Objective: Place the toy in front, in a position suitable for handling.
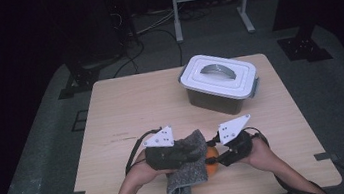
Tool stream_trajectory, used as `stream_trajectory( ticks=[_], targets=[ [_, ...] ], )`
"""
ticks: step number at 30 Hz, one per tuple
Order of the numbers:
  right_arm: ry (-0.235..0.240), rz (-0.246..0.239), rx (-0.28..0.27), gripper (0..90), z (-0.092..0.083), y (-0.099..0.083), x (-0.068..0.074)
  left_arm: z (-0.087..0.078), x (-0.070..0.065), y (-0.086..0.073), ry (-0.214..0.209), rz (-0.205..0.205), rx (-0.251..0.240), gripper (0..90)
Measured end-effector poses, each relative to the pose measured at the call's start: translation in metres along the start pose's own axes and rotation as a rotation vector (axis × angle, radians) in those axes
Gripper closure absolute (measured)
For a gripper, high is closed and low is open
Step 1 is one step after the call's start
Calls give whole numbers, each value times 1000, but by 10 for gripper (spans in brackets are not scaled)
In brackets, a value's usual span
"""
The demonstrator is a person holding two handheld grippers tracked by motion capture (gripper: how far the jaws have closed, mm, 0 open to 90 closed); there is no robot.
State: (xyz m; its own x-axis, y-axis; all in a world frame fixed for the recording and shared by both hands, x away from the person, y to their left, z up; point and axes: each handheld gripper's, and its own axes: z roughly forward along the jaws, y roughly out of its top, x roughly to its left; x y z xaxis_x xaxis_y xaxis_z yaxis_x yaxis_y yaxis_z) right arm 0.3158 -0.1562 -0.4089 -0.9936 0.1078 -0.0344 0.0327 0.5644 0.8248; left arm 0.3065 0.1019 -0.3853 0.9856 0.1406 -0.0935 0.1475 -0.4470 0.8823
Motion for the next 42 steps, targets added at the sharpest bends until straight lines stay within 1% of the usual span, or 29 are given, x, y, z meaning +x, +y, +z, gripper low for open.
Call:
stream_trajectory(
  ticks=[3, 6, 7, 8, 10, 12, 13, 14, 15, 16, 18, 19, 21, 23, 24, 25, 26, 27, 28, 29, 30, 31, 32, 33, 34, 37, 39, 40, 42],
  targets=[
    [1, 18, -8, 532, -4, -5, -5, -8, 4, -3, 32, -10, -3, 755],
    [-1, 37, -6, 518, -7, -9, -9, -15, 8, -7, 62, -18, -5, 754],
    [0, 52, -9, 493, -7, -11, -11, -15, 9, -9, 63, -24, -11, 754],
    [8, 76, -12, 443, -8, -11, -13, -15, 10, -10, 55, -27, -13, 754],
    [18, 103, -21, 334, -7, -9, -14, -12, 9, -10, 51, -25, -12, 753],
    [21, 129, -22, 260, -4, -6, -13, -8, 7, -8, 32, -12, -22, 748],
    [22, 143, -19, 247, -2, -5, -12, -6, 6, -7, 21, -10, -26, 743],
    [21, 143, -15, 256, 1, -4, -12, -4, 6, -6, 18, -4, -21, 739],
    [17, 130, -13, 299, 3, -4, -10, -4, 6, -6, 22, -5, -14, 739],
    [9, 107, -7, 337, 3, -3, -8, -4, 7, -7, 22, -12, -16, 739],
    [-19, 42, 4, 444, 1, -2, -2, -6, 8, -9, 24, -23, -15, 740],
    [-29, 16, 4, 473, 0, -2, 0, -7, 8, -10, 25, -29, -20, 741],
    [-32, 10, 8, 502, -3, -3, -2, -9, 9, -11, 32, -31, -23, 741],
    [-25, 21, 5, 509, -6, -7, -7, -12, 10, -12, 40, -33, -18, 741],
    [-21, 36, 6, 509, -9, -10, -10, -13, 11, -14, 42, -40, -19, 740],
    [-8, 66, 3, 503, -13, -17, -17, -14, 13, -16, 39, -44, -23, 739],
    [-8, 66, 3, 503, -13, -17, -17, -14, 14, -18, 36, -54, -30, 739],
    [7, 107, -6, 463, -15, -22, -21, -14, 15, -20, 33, -62, -35, 739],
    [7, 107, -6, 463, -15, -22, -21, -13, 16, -21, 29, -71, -41, 739],
    [14, 130, -7, 432, -14, -21, -22, -13, 16, -21, 30, -72, -40, 739],
    [14, 130, -7, 432, -14, -21, -22, -12, 16, -21, 25, -72, -38, 739],
    [11, 124, -5, 440, -13, -19, -21, -11, 15, -20, 27, -70, -37, 739],
    [2, 103, -3, 452, -12, -17, -19, -11, 14, -18, 28, -63, -33, 739],
    [-27, 64, 4, 485, -11, -11, -12, -11, 12, -16, 30, -55, -30, 739],
    [-27, 64, 4, 485, -11, -11, -12, -11, 11, -14, 27, -45, -33, 739],
    [-55, -19, 17, 497, -7, 3, 2, -7, 3, -2, 1, -8, -48, 739],
    [-60, -61, 19, 497, -2, 12, 12, -1, -2, 5, -8, 19, -32, 739],
    [-64, -80, 21, 498, 1, 15, 16, 1, -4, 7, -12, 26, -22, 739],
    [-70, -102, 29, 503, 4, 17, 19, 4, -3, 6, -7, 18, -14, 739]
  ],
)
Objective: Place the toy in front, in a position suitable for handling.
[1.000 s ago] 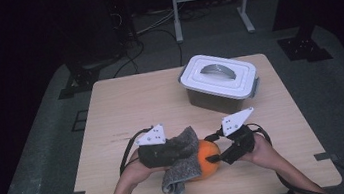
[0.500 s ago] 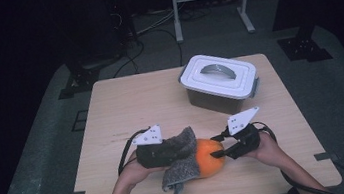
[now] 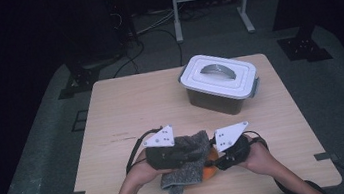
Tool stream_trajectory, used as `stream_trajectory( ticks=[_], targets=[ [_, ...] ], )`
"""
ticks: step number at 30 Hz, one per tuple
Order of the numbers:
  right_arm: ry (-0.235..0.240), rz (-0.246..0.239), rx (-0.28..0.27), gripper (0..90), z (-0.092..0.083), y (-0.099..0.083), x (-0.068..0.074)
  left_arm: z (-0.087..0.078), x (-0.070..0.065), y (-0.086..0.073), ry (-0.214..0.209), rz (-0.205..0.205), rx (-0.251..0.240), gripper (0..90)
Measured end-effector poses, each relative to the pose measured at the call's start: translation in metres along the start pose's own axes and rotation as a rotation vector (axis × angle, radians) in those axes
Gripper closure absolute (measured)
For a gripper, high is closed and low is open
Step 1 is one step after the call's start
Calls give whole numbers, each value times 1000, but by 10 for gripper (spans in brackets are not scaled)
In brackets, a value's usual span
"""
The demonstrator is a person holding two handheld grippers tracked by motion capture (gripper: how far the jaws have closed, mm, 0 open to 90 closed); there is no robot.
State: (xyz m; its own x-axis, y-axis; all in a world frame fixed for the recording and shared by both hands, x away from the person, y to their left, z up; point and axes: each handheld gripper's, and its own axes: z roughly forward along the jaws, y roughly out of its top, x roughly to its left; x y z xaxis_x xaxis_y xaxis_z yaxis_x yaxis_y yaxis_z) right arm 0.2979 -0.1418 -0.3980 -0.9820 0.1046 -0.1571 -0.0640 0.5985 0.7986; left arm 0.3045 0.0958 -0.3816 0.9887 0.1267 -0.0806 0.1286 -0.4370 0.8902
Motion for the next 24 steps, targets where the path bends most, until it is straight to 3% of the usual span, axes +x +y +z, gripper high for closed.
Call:
stream_trajectory(
  ticks=[2, 9, 12, 13, 15, 17, 19, 21, 24],
  targets=[
    [14, 40, -16, 525, -2, -7, -5, -1, 3, -3, 9, -15, 0, 741],
    [40, 83, -26, 536, -9, -21, -18, -16, 14, -17, 45, -62, -9, 740],
    [59, 143, -31, 535, -13, -34, -28, -23, 20, -27, 44, -90, -24, 740],
    [66, 181, -39, 522, -15, -40, -34, -24, 21, -29, 37, -95, -30, 738],
    [71, 197, -39, 500, -15, -42, -35, -24, 23, -31, 36, -109, -40, 738],
    [75, 225, -41, 402, -15, -39, -36, -21, 23, -31, 33, -109, -38, 739],
    [49, 224, -46, 267, -15, -28, -33, -18, 21, -30, 17, -109, -44, 739],
    [44, 223, -51, 255, -14, -24, -30, -13, 19, -27, -1, -98, -46, 739],
    [55, 164, -29, 320, -5, -16, -23, -9, 18, -24, -2, -77, -26, 738]
  ],
)
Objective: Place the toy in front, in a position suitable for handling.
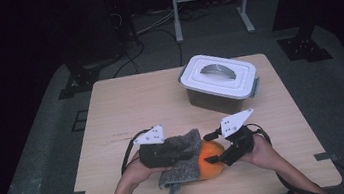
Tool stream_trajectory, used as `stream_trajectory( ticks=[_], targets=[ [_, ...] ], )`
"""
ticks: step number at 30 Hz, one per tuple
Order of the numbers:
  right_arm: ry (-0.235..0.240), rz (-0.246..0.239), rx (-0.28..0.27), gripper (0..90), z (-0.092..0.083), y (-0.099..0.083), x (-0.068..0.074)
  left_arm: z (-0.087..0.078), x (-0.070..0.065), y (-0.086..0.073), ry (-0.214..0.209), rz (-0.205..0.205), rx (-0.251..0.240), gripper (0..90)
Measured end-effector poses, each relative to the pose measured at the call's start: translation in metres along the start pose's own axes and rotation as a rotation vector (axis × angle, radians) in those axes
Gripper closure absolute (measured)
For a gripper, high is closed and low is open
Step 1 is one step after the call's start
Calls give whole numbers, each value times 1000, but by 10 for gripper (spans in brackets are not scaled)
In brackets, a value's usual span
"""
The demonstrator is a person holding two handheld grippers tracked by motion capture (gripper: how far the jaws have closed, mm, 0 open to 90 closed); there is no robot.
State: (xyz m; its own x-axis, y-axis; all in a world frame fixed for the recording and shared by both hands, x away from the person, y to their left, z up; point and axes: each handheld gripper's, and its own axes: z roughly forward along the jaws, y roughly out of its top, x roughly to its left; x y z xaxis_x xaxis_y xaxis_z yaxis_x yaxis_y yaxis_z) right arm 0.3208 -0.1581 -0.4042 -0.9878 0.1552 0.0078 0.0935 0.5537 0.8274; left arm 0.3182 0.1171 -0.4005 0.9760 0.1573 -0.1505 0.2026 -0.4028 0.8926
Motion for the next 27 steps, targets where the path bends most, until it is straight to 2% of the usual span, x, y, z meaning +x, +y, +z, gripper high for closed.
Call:
stream_trajectory(
  ticks=[1, 3, 6, 7, 12, 13, 14, 17, 19, 22, 24, 26, 27],
  targets=[
    [-3, -29, 14, 376, 3, -3, 1, -1, 0, -1, 5, -1, -1, 738],
    [-2, -33, 13, 481, 1, -4, 0, -4, 2, -3, 6, -13, -14, 739],
    [-6, -41, 24, 537, -4, -9, -5, -8, 4, -5, 13, -22, -22, 739],
    [-1, -27, 22, 544, -8, -14, -10, -9, 4, -5, 14, -24, -28, 738],
    [-6, 21, 18, 538, -18, -24, -19, -10, 7, -7, 30, -36, -15, 738],
    [0, 45, 12, 475, -20, -24, -21, -9, 8, -9, 20, -43, -18, 738],
    [0, 45, 12, 475, -20, -24, -21, -7, 9, -10, 13, -48, -23, 738],
    [-5, 67, 17, 322, -19, -17, -19, -4, 9, -10, 8, -51, -26, 738],
    [-9, 63, -4, 260, -16, -6, -14, -3, 8, -8, 3, -44, -31, 738],
    [-1, 38, 4, 247, -10, 1, -8, 1, 5, -5, -12, -33, -27, 738],
    [-11, 12, 36, 245, -3, 7, -2, 1, 5, -6, -12, -33, -24, 737],
    [-31, 4, 65, 301, 2, 7, 0, 0, 8, -10, -7, -47, -24, 734],
    [-28, 16, 67, 325, 2, 5, -1, 0, 9, -12, -8, -59, -29, 734]
  ],
)
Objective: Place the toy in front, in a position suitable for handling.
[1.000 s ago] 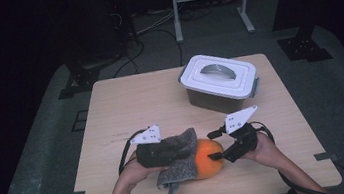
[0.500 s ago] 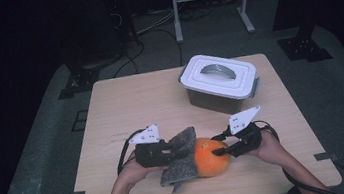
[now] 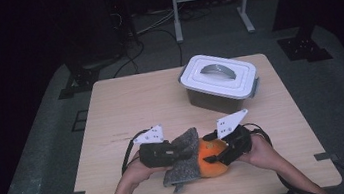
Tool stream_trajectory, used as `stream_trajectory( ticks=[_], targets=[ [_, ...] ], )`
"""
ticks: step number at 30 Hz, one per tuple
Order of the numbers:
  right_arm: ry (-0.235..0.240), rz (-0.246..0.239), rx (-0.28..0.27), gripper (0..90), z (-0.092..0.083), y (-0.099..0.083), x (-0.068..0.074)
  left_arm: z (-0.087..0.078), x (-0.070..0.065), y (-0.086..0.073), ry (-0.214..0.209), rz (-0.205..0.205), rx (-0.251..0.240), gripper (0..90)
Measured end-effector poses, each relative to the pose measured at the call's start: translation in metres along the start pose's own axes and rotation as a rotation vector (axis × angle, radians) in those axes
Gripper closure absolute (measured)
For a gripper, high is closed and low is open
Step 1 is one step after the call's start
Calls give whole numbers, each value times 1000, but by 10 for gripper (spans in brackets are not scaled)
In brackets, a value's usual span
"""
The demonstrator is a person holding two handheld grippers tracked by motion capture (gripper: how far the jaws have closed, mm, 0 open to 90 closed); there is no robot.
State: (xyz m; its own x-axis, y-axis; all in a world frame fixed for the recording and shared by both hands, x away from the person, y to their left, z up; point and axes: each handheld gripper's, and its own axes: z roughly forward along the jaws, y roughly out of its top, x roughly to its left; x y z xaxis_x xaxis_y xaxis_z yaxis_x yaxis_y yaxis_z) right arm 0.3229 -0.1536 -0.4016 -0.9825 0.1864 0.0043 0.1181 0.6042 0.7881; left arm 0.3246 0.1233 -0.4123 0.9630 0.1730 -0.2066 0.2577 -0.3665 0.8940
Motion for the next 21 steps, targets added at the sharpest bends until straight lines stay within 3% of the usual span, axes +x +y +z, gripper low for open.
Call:
stream_trajectory(
  ticks=[2, 5, 11, 12, 21],
  targets=[
    [16, 36, 9, 420, 2, -3, -3, 2, 1, -2, -9, -9, -6, 734],
    [-20, -15, 11, 526, 2, 1, 5, 1, -1, 3, -14, 19, -12, 736],
    [0, -1, -109, 527, 1, 2, 5, -9, -9, 18, -13, 63, -72, 736],
    [18, -14, -122, 527, 4, 2, 4, -9, -11, 20, 2, 73, -50, 737],
    [36, -27, -94, 539, -4, -12, -7, -9, -2, 8, 26, 32, -30, 747]
  ],
)
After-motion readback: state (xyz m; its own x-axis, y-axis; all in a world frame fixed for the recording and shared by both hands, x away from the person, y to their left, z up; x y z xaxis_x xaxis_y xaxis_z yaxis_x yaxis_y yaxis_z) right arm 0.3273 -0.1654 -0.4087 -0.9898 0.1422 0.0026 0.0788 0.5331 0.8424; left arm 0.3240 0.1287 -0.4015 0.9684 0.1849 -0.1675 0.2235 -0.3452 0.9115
